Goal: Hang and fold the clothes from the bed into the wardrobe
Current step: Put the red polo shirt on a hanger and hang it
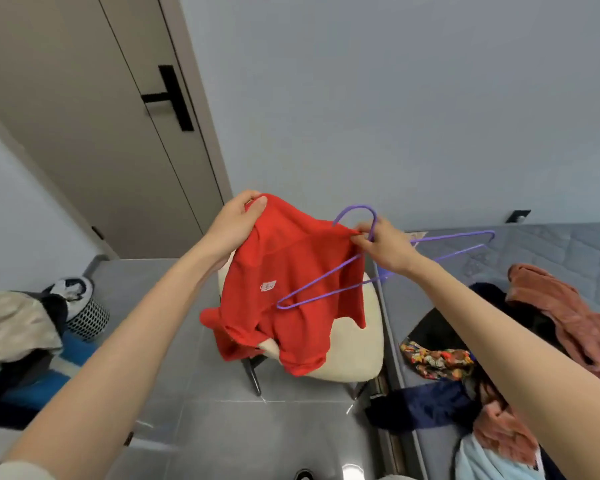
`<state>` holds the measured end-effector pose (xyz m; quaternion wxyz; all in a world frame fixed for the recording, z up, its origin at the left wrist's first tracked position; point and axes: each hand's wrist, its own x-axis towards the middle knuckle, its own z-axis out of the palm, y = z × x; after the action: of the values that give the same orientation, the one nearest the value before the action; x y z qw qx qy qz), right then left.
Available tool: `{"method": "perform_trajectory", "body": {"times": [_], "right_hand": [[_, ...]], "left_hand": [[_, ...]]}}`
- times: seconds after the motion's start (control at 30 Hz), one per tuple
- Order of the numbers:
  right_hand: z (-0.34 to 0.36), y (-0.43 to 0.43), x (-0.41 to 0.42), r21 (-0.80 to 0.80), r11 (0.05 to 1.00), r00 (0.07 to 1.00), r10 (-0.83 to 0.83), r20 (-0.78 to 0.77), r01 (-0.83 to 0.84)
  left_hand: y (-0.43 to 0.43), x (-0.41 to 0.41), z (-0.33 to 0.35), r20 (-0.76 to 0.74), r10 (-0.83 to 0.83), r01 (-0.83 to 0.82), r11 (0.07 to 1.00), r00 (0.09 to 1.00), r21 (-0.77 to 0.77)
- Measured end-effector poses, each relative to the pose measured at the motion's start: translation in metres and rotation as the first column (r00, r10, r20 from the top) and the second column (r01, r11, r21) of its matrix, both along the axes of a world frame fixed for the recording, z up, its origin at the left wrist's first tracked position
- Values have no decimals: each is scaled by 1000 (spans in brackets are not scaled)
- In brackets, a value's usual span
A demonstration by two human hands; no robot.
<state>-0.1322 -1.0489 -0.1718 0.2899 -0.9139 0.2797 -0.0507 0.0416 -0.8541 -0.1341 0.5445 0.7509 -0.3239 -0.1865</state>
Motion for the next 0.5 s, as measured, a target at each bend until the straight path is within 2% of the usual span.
{"method": "perform_trajectory", "body": {"times": [0.07,0.13,0.2,0.27,0.33,0.4,0.5], "right_hand": [[-4,12,6,-18,1000,1000,-23,-20,22],[-5,21,7,18,999,999,-36,15,36],[1,29,5,230,971,998,63,-3,-60],[7,38,2,459,868,976,217,-8,-189],[7,46,3,518,817,957,288,14,-254],[1,54,8,569,794,972,230,47,-215],[-8,64,20,684,720,991,39,125,-115]], "left_hand": [[-2,6,9,-7,16,-16,1000,1000,-27],[-7,9,17,-107,20,-29,996,994,-80],[-11,12,22,-192,19,-42,993,981,-114],[-15,13,26,-243,36,-69,989,969,-132],[-20,12,31,-301,45,-97,982,952,-159],[-25,8,36,-345,19,-87,979,938,-185],[-34,-3,44,-411,-54,-46,973,910,-228]]}}
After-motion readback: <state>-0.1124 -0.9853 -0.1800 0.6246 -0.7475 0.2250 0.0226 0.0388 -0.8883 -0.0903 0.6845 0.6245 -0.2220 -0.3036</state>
